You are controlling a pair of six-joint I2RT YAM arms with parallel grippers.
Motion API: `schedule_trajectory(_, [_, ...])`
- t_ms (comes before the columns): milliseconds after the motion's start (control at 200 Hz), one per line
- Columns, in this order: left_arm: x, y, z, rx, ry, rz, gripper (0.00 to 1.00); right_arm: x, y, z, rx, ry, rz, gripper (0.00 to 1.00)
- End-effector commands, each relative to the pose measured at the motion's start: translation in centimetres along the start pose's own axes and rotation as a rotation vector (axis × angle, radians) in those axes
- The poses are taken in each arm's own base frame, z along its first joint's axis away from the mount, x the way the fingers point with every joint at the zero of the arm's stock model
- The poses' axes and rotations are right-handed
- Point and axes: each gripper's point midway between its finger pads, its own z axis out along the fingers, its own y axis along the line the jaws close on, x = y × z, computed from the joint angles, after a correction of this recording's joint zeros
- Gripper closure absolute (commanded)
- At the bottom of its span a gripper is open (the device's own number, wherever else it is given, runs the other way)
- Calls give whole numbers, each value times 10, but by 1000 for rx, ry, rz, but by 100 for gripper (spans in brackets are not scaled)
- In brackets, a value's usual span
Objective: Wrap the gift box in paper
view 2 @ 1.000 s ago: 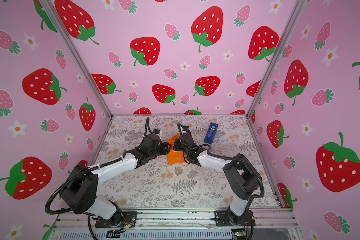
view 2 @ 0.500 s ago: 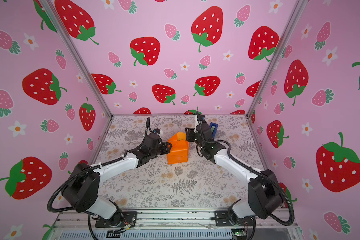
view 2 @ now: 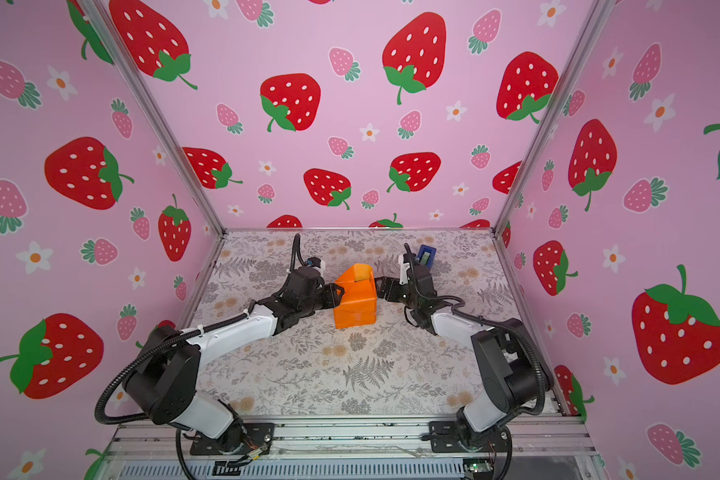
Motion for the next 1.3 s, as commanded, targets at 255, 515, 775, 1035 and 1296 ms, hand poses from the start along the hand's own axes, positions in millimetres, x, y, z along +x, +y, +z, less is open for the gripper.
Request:
schedule_trajectory(255, [60,35,10,-128,213,29,53,13,20,8,-116,-3,24,19])
schedule_trajectory(515, [61,35,9,-125,219,31,53,33,9,22,-63,85,12,19])
schedule_trajectory(775, [62,34,10,-125,235,45,53,51,7,37,-66,211,-4,19])
schedule_trajectory(1035, [68,38,10,-140,258,65,53,62,15,43,-108,276,-26,18])
schedule_trajectory(1296, [69,38,11,-140,264,67,53,72,37,45,-177,323,-66,14])
